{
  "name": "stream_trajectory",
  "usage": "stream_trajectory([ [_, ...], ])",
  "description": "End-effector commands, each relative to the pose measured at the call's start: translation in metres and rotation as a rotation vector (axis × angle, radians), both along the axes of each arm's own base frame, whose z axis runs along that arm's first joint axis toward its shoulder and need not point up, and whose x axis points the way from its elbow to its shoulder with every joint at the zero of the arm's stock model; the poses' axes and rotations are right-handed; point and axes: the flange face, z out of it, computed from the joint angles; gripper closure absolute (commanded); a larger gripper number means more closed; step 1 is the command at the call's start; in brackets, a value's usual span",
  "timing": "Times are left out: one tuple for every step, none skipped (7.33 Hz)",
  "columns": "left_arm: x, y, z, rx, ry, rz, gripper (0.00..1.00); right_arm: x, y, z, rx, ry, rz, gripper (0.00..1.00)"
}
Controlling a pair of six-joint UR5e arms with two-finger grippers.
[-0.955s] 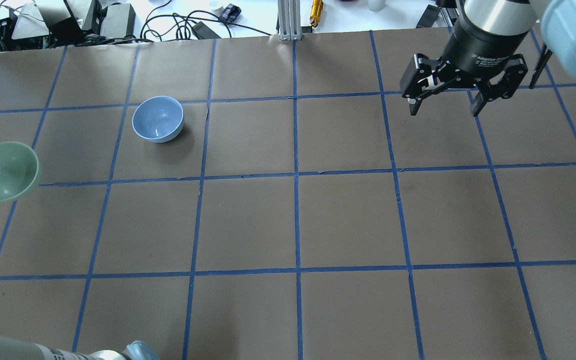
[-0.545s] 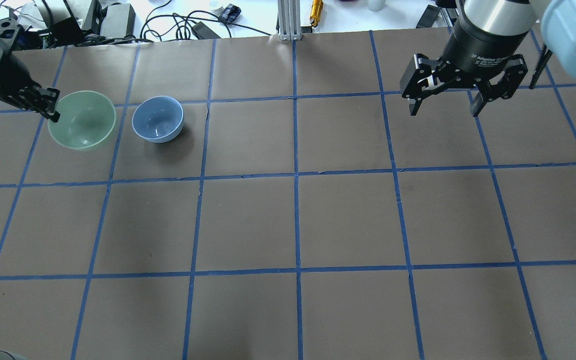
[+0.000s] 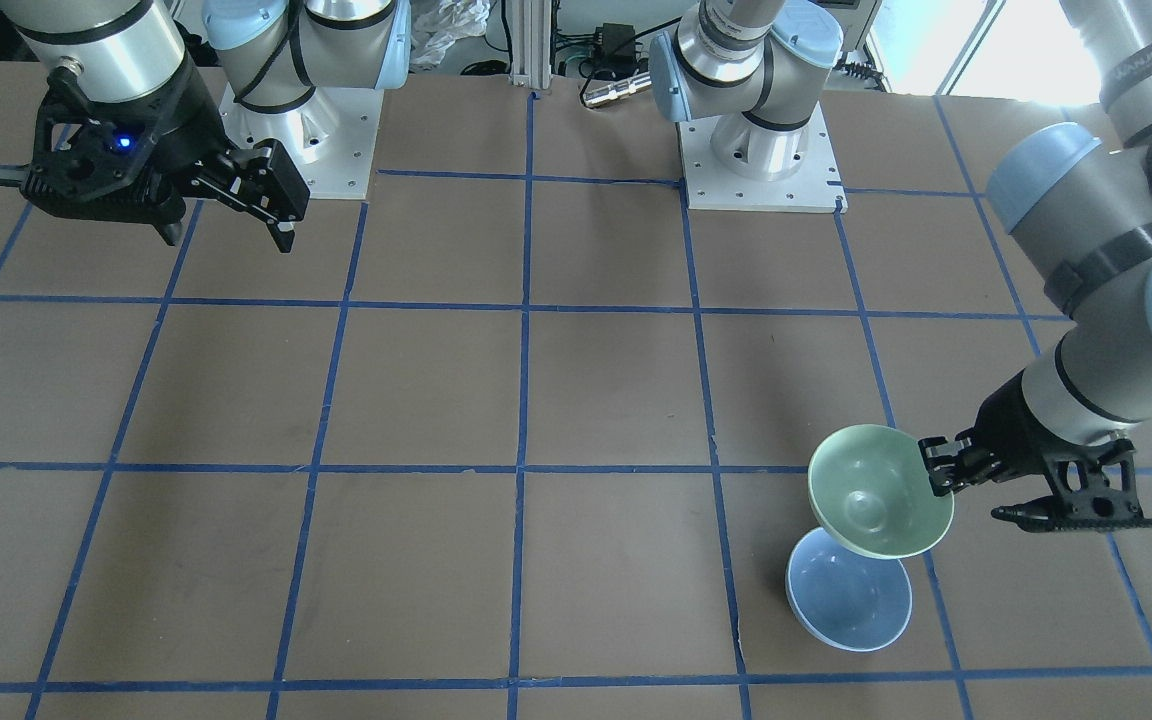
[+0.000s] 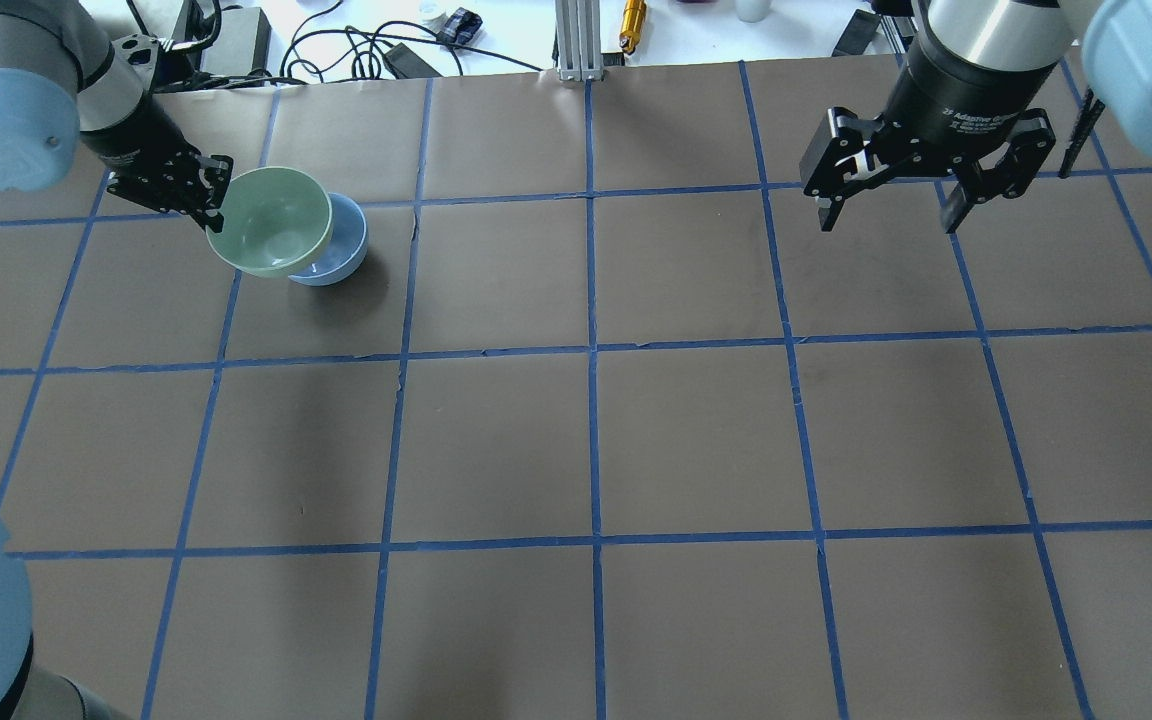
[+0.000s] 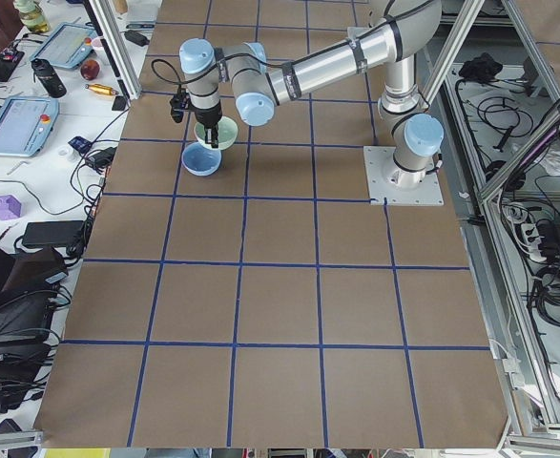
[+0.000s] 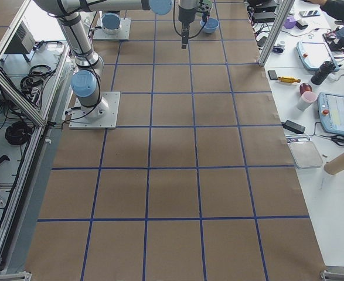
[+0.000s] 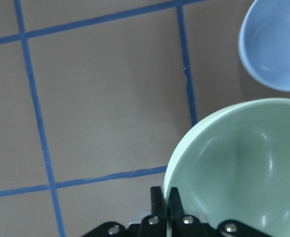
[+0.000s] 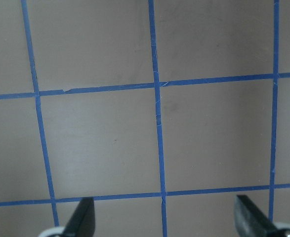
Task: Stack green bowl on blue bowl
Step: 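Lower the green bowl into the blue bowl and open the left gripper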
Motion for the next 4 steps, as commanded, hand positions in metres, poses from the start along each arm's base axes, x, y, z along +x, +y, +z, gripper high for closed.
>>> stream_trajectory([
  [0.005, -0.032, -0.015, -0.001, 0.001, 0.032, 1.0, 0.0, 0.0, 0.0, 0.0, 0.0, 0.0, 0.0],
  [0.002, -0.041, -0.025, 0.003, 0.032, 0.062, 1.0, 0.0, 0.0, 0.001, -0.001, 0.0, 0.002, 0.0],
  [0.003, -0.046, -0.043, 0.018, 0.043, 0.063, 1.0, 0.0, 0.0, 0.001, -0.003, 0.0, 0.002, 0.0],
  [0.004, -0.05, -0.058, 0.035, 0.043, 0.045, 1.0, 0.0, 0.0, 0.0, 0.0, 0.0, 0.002, 0.0],
])
